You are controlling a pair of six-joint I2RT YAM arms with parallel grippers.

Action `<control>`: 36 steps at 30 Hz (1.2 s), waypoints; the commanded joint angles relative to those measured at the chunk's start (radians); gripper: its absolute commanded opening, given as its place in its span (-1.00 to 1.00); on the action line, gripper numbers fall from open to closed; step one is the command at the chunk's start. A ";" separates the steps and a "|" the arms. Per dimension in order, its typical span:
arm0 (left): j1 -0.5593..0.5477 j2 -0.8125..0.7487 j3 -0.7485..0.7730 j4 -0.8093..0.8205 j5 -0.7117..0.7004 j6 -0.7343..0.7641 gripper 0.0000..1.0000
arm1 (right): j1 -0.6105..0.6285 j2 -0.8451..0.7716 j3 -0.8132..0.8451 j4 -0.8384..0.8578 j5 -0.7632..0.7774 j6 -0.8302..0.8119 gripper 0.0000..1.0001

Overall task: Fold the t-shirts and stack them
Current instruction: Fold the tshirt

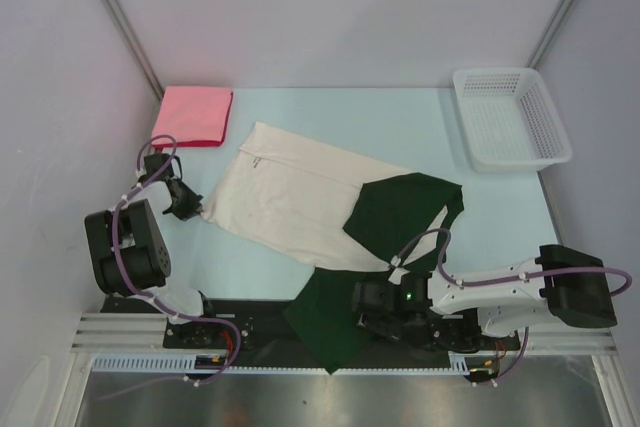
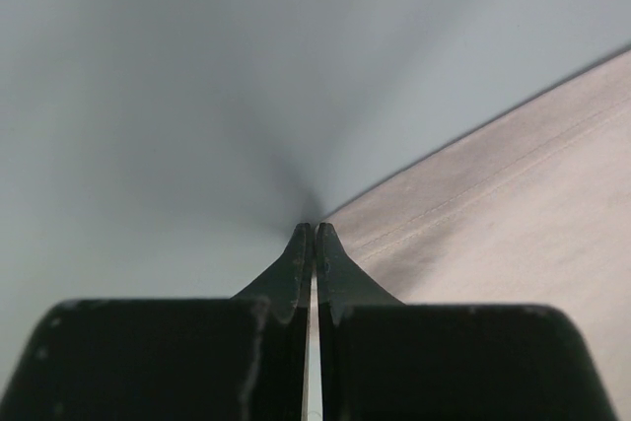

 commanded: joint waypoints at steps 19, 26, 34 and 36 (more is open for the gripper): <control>0.006 -0.040 0.016 -0.096 -0.087 0.033 -0.99 | 0.000 0.002 -0.096 0.107 0.112 0.140 -0.48; 0.008 -0.044 0.019 -0.098 -0.102 0.055 -0.99 | -0.050 0.047 -0.056 0.118 0.089 0.061 -0.66; 0.006 -0.033 0.022 -0.096 -0.082 0.052 -0.99 | -0.049 0.024 0.091 -0.104 0.135 -0.006 -0.36; 0.005 -0.034 0.024 -0.096 -0.082 0.050 -0.99 | -0.037 -0.010 0.108 -0.153 0.162 0.003 -0.35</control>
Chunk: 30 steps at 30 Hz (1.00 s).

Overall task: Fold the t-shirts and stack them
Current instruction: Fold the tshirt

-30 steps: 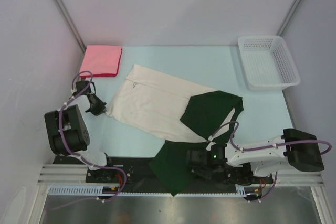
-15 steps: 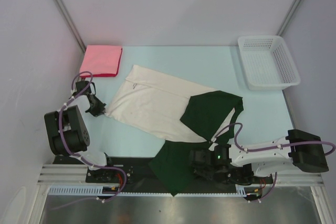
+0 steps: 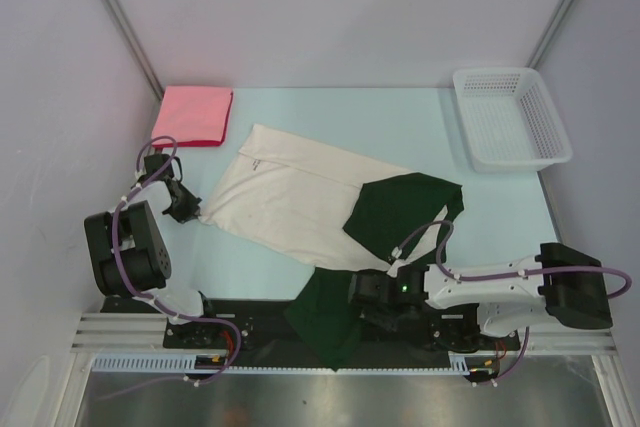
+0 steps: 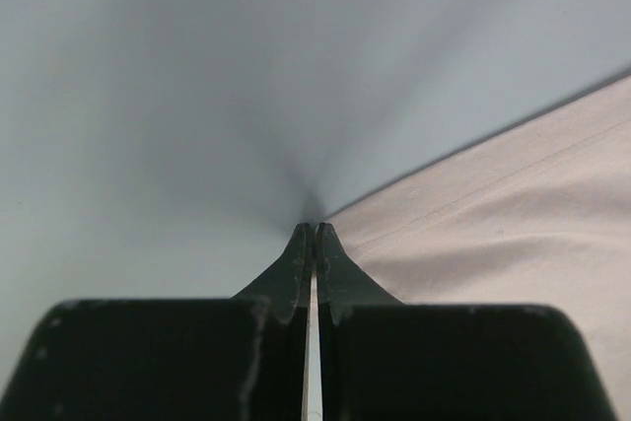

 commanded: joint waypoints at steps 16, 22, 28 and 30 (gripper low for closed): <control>0.008 -0.010 0.023 -0.043 -0.035 0.025 -0.99 | 0.009 -0.073 -0.057 -0.025 0.055 0.045 -0.11; 0.006 -0.015 0.017 -0.041 -0.031 0.025 -0.99 | -0.016 -0.055 -0.108 0.076 0.039 0.036 -0.27; 0.006 -0.029 0.023 -0.050 -0.046 0.035 -0.99 | -0.031 -0.058 -0.091 0.053 0.038 0.015 -0.66; 0.006 -0.035 0.023 -0.053 -0.049 0.038 -0.99 | -0.028 -0.093 -0.094 0.023 0.047 0.016 -0.99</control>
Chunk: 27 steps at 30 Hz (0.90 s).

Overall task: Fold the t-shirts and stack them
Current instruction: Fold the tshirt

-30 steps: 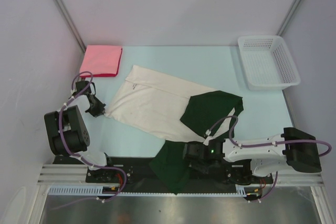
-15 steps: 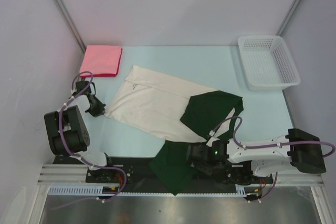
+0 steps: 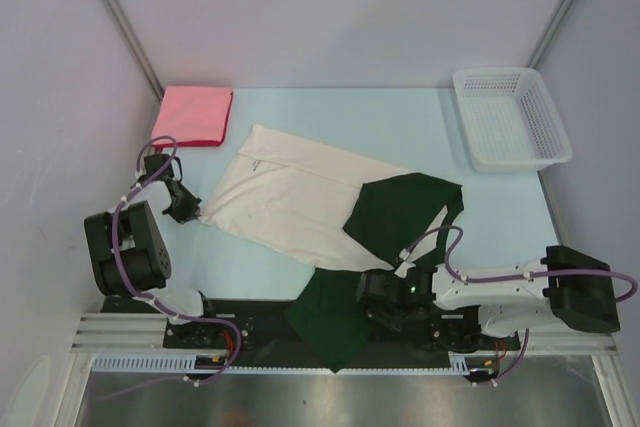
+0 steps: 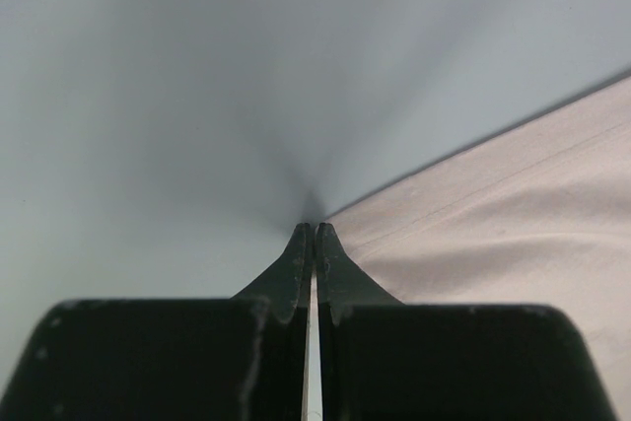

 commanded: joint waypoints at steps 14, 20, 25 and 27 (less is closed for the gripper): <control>0.006 -0.059 -0.005 -0.043 -0.068 0.047 -0.99 | 0.050 -0.354 -0.039 -0.299 0.155 0.028 -1.00; 0.006 -0.090 0.001 -0.036 -0.077 0.081 -0.99 | -0.080 -0.485 -0.038 -0.317 0.166 -0.090 -1.00; -0.010 -0.131 0.021 -0.029 -0.060 0.094 -0.99 | -0.370 -0.532 0.023 -0.325 0.077 -0.358 -1.00; -0.050 -0.131 0.056 -0.030 -0.064 0.097 -0.99 | -0.565 -0.501 0.048 -0.316 0.022 -0.544 -1.00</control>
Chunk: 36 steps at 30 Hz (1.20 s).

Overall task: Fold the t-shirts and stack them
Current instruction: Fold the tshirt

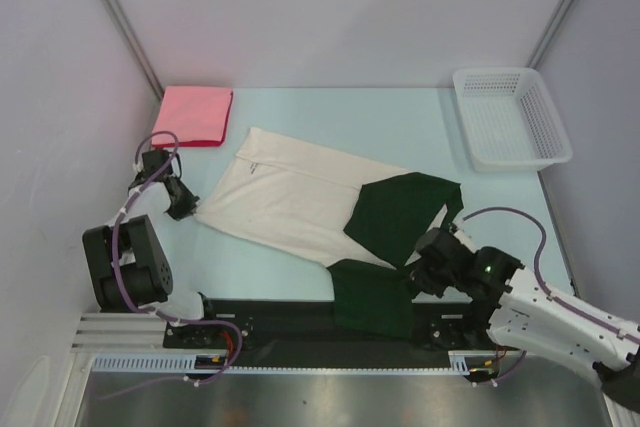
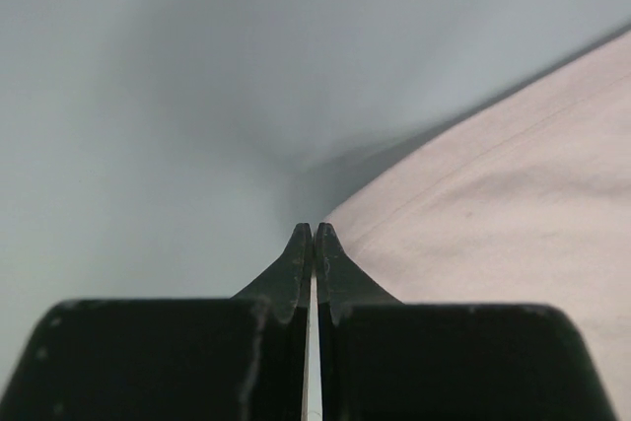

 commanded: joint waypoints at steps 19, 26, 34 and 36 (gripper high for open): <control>-0.219 0.270 0.497 -0.057 -0.055 -0.086 -1.00 | -0.938 0.558 0.482 0.067 -0.457 -0.999 -1.00; -0.257 0.414 0.689 -0.106 -0.061 -0.105 -0.99 | -0.965 0.697 0.578 0.078 -0.479 -1.030 -1.00; -0.260 0.538 0.829 -0.138 -0.084 -0.129 -0.99 | -0.991 0.811 0.637 0.099 -0.499 -1.051 -1.00; -0.260 0.577 0.875 -0.154 -0.081 -0.129 -0.99 | -0.998 0.840 0.651 0.099 -0.505 -1.054 -1.00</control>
